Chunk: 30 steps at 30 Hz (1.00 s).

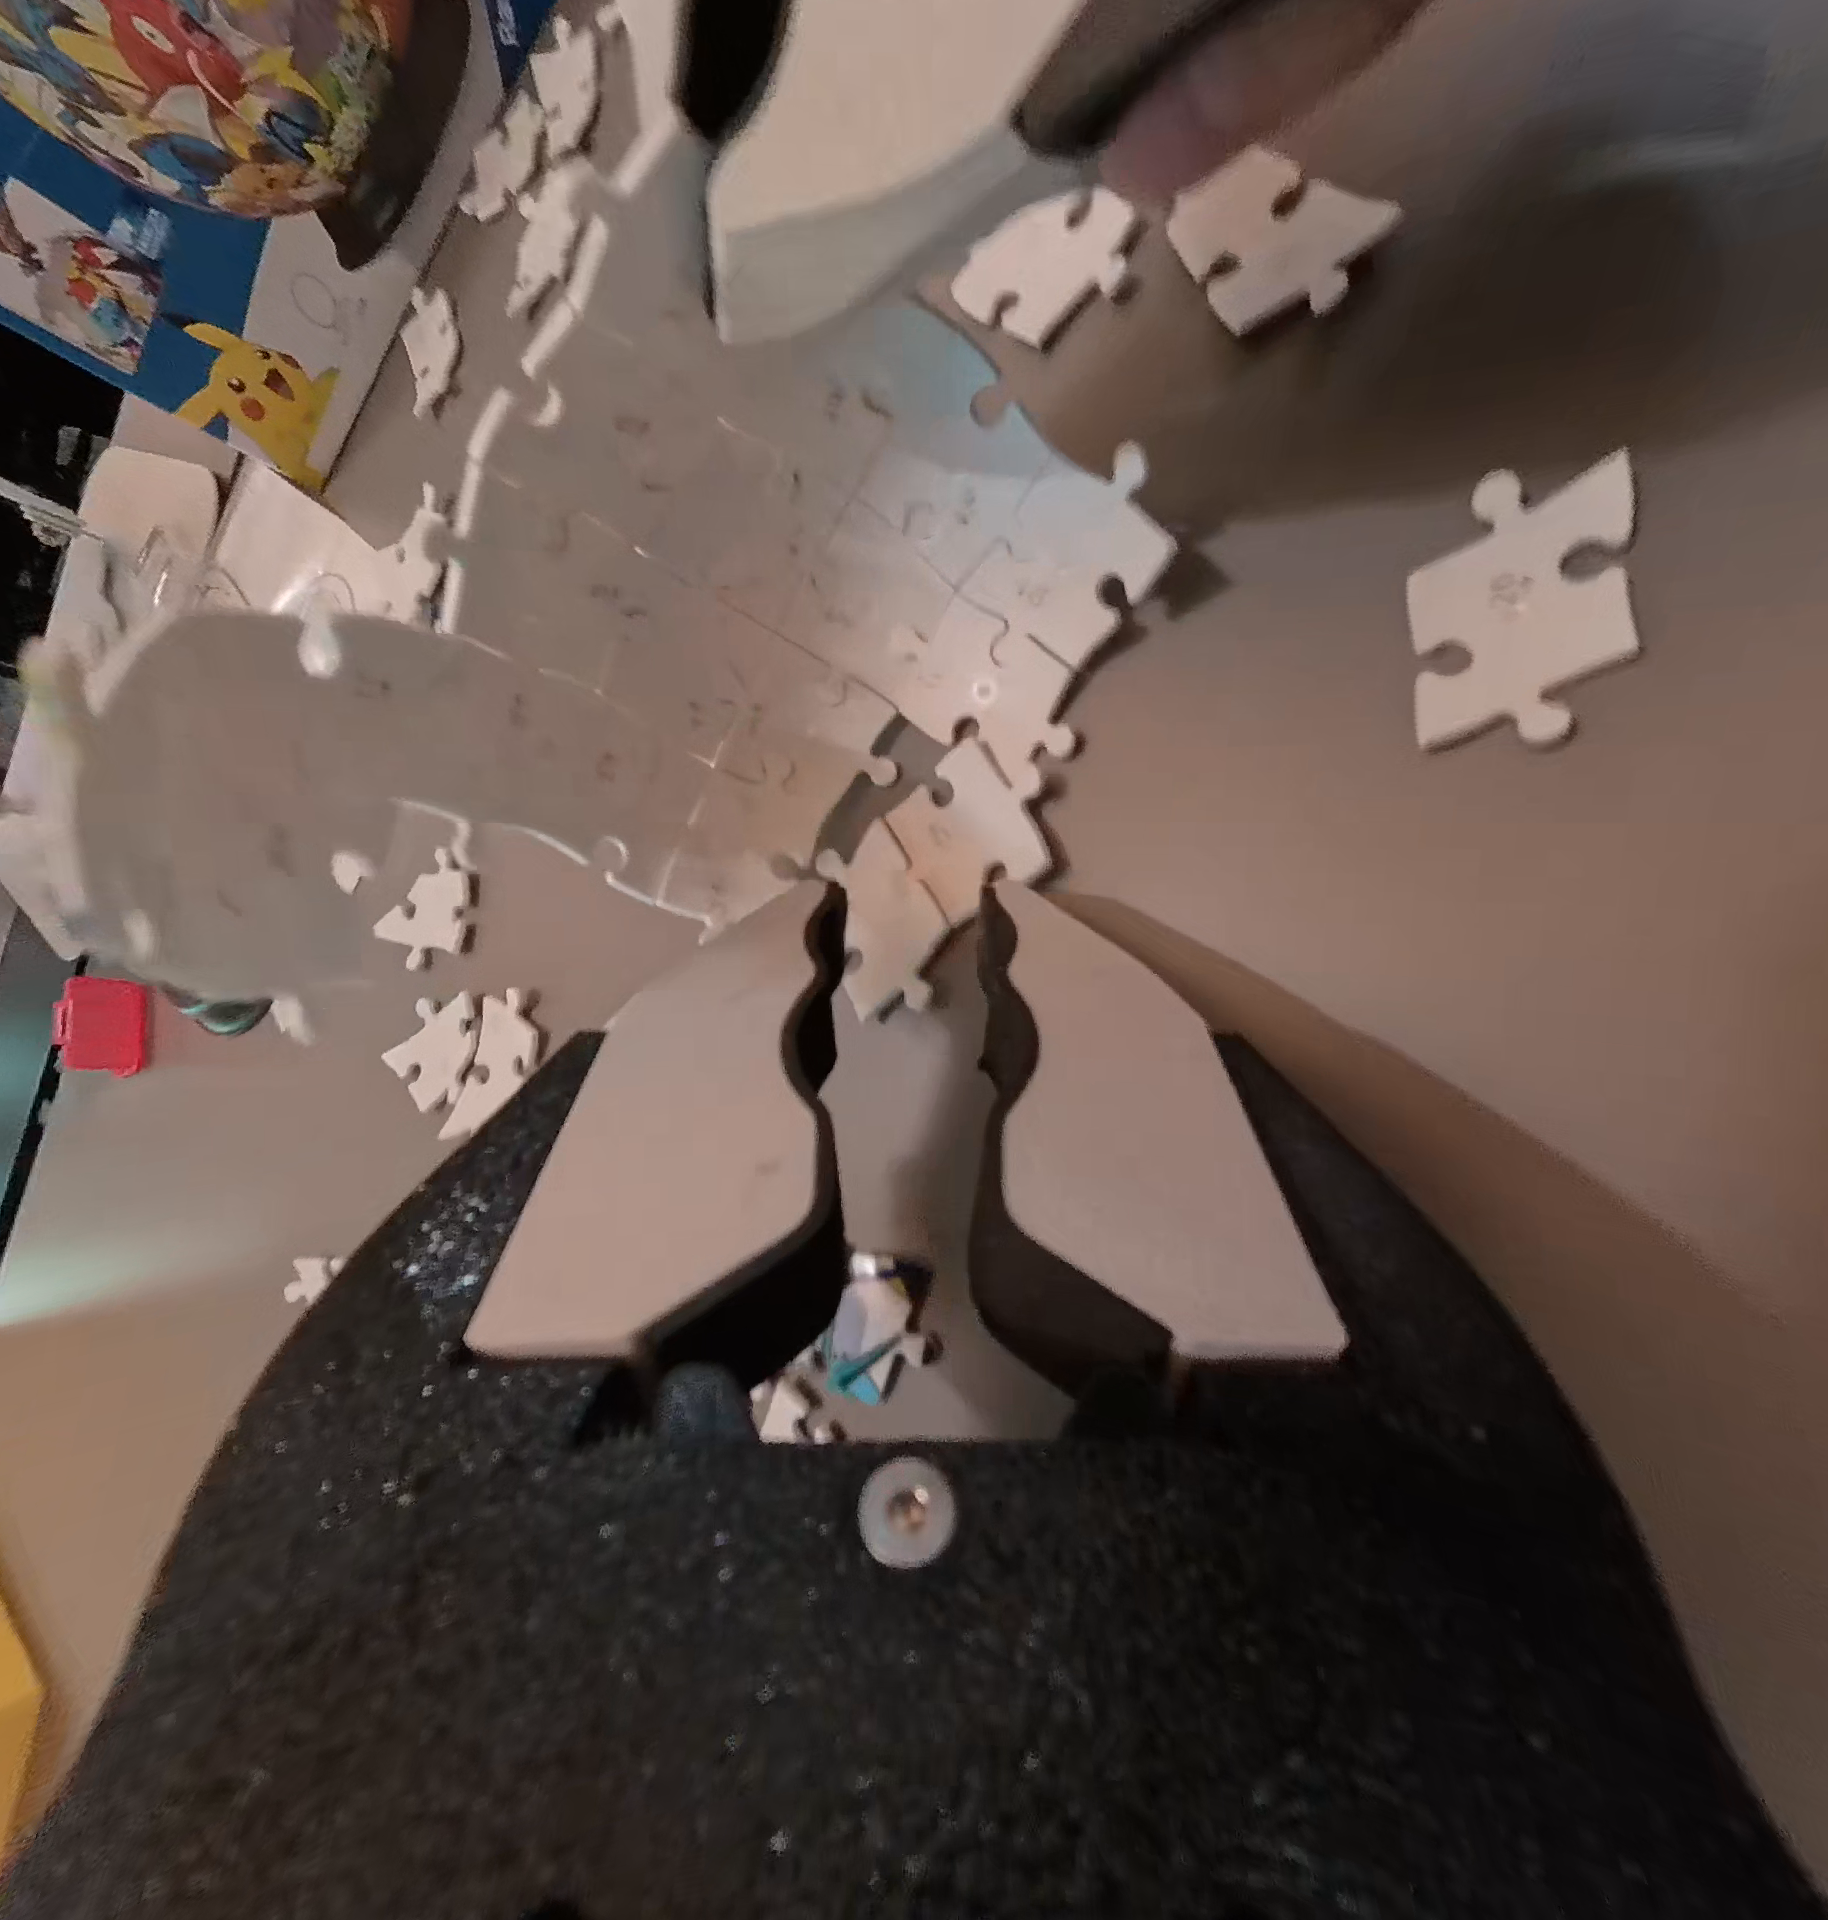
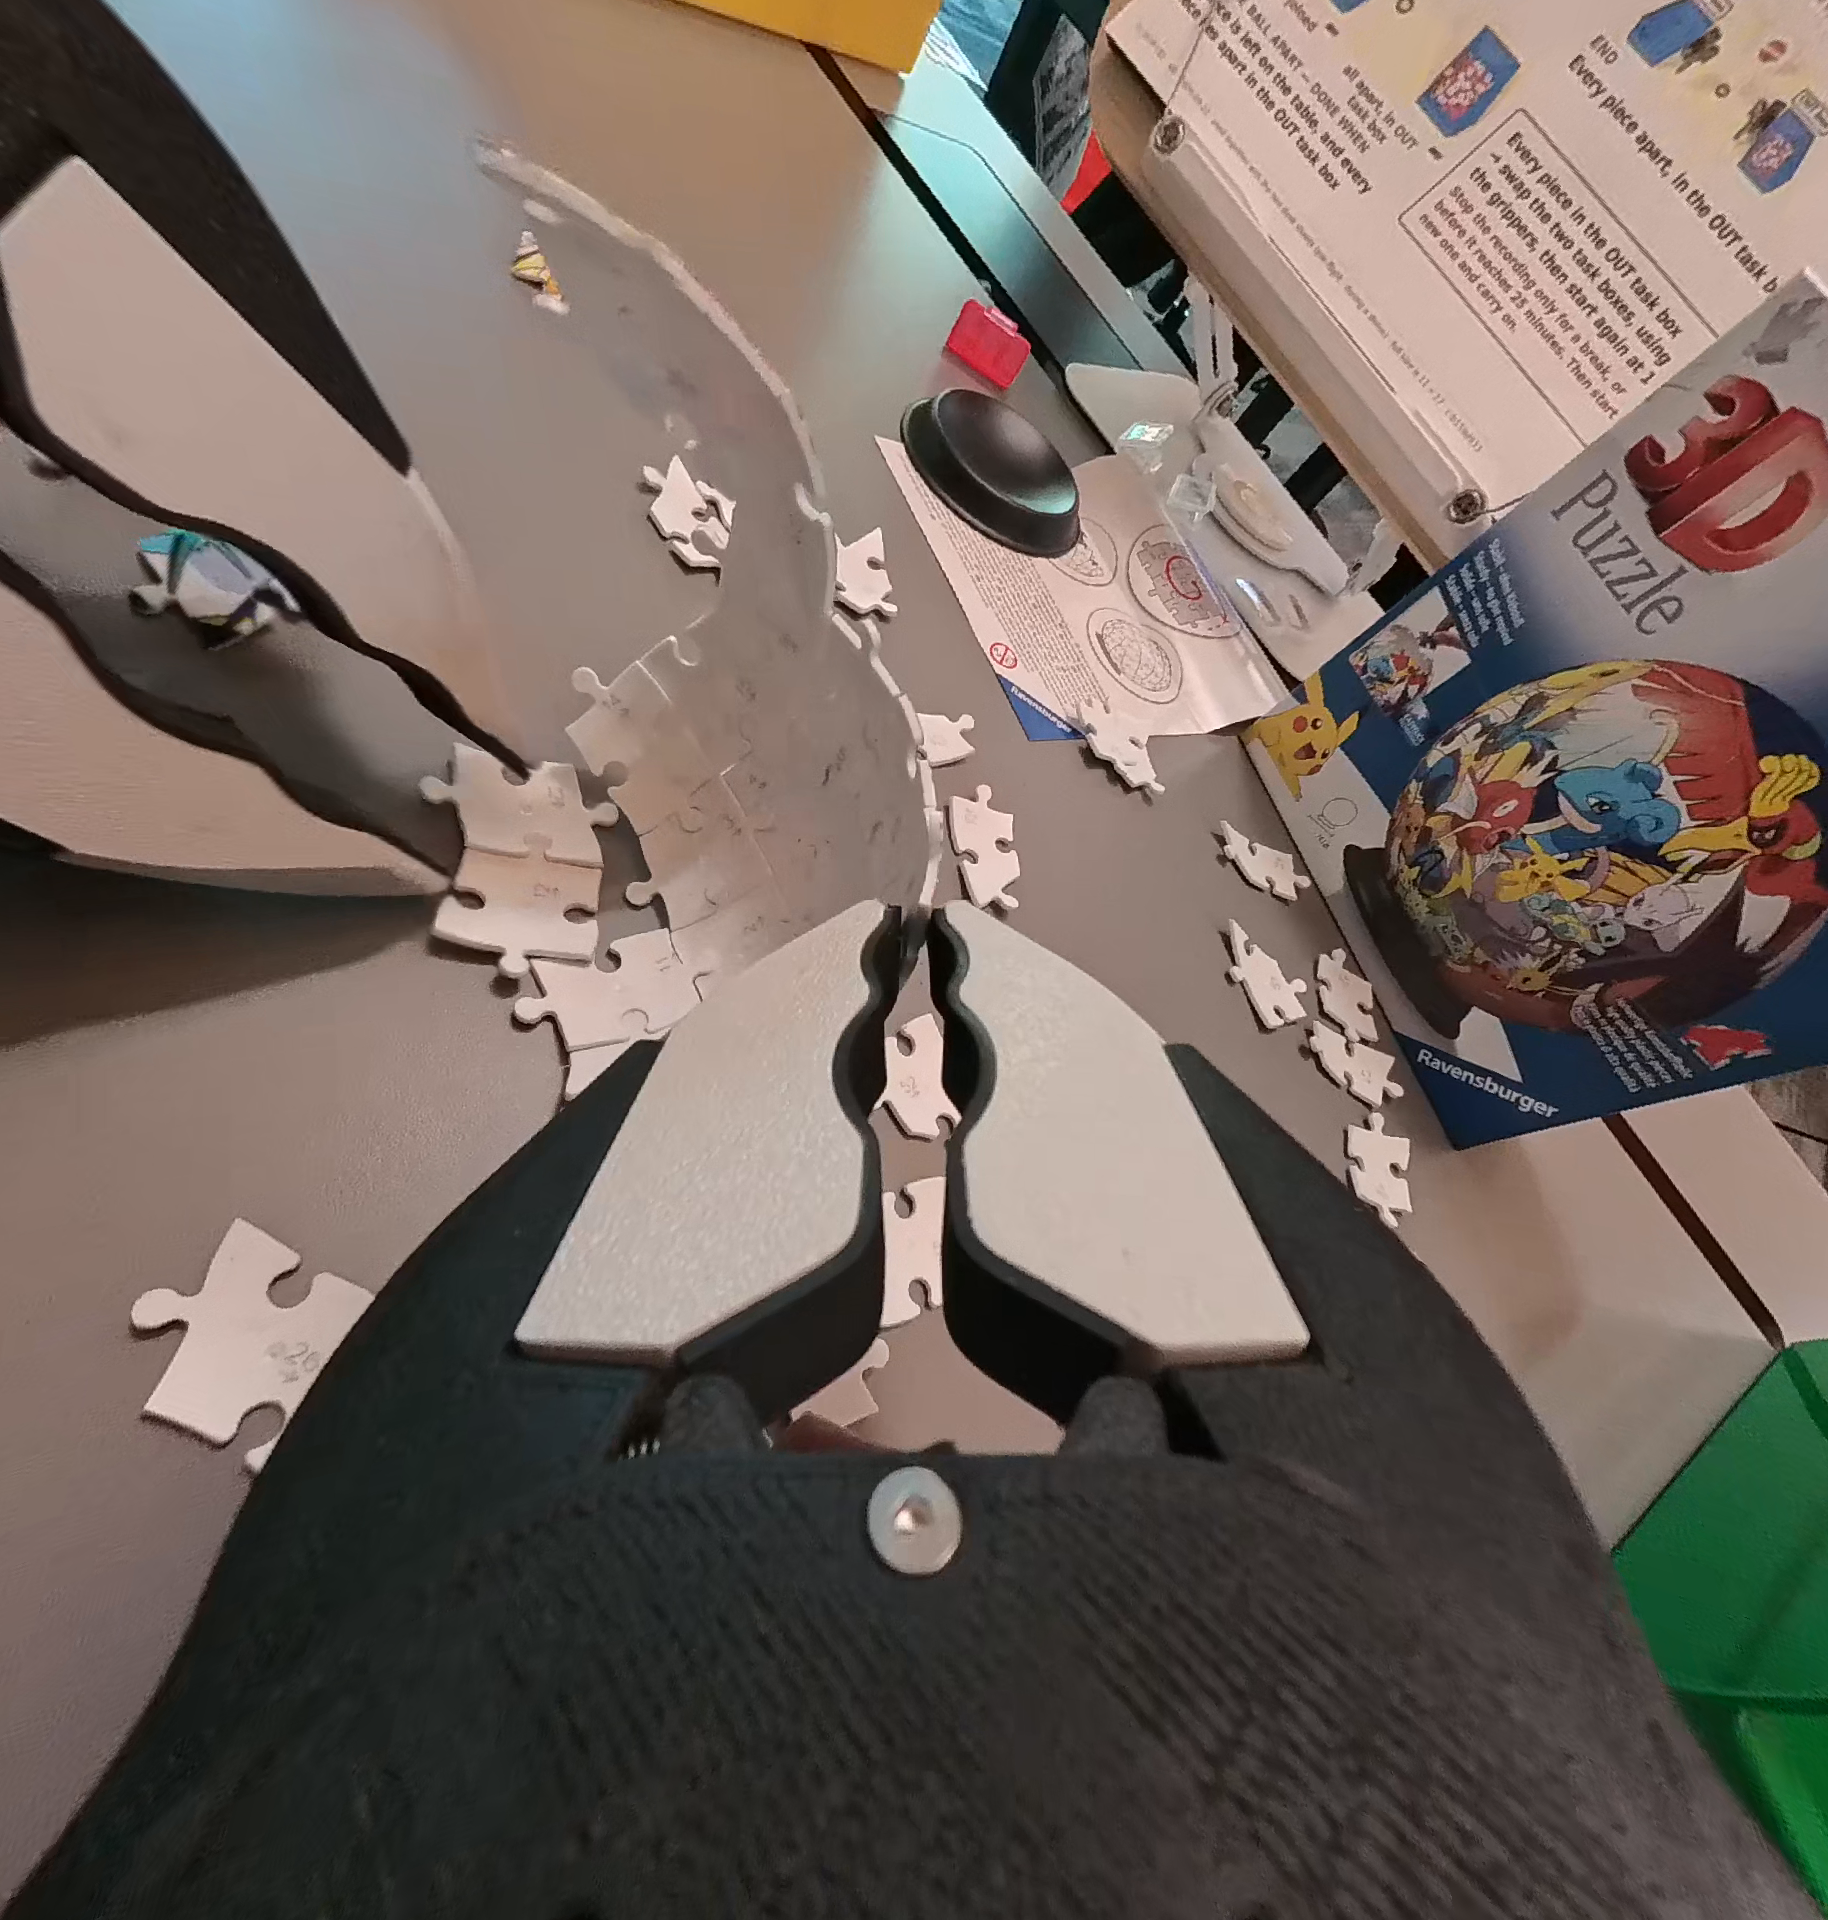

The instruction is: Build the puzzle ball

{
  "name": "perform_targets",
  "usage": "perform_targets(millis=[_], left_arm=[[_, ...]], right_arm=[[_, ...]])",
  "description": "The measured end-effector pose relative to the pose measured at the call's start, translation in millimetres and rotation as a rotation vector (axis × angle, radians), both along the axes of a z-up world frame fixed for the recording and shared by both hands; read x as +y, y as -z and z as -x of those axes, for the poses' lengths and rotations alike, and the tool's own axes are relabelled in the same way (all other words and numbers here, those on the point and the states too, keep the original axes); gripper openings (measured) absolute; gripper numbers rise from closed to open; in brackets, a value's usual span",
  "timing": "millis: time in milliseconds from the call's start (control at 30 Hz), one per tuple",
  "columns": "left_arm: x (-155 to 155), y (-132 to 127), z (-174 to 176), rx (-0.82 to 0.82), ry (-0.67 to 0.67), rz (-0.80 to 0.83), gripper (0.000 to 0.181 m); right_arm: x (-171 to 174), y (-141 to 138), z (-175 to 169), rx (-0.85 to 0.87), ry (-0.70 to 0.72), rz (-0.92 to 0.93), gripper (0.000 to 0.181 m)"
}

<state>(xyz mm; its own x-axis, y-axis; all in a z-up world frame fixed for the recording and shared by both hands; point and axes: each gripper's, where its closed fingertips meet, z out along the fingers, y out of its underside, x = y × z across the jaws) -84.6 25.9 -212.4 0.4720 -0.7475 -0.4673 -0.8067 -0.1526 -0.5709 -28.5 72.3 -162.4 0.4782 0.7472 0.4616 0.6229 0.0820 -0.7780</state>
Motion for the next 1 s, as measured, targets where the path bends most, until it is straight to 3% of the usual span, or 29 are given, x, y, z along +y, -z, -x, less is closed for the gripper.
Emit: perform_targets(millis=[267, 433, 567, 800, 1000], left_arm=[[9.7, 9.0, -6.9, 0.01, -0.056, 0.06, 0.008], [8.9, 10.9, -9.7, -0.077, -0.144, 0.101, 0.0], [9.8, 6.7, -4.1, -0.149, -0.201, 0.109, 0.015], [6.9, 6.2, 18.7, -0.182, -0.293, 0.129, 0.019], [9.5, 11.4, 17.1, -0.21, -0.334, 0.211, 0.024]], right_arm=[[-2.4, -0.9, 0.9, -0.035, 0.037, 0.044, 0.005], [-2.2, 1.4, -1.9, -0.041, 0.079, 0.097, 0.005], [-1.8, 3.1, -4.2, -0.045, 0.09, 0.109, 0.005], [-1.3, 3.9, -5.0, -0.049, 0.092, 0.111, 0.005], [-3.9, -0.1, -0.8, -0.06, 0.076, 0.084, 0.005]])
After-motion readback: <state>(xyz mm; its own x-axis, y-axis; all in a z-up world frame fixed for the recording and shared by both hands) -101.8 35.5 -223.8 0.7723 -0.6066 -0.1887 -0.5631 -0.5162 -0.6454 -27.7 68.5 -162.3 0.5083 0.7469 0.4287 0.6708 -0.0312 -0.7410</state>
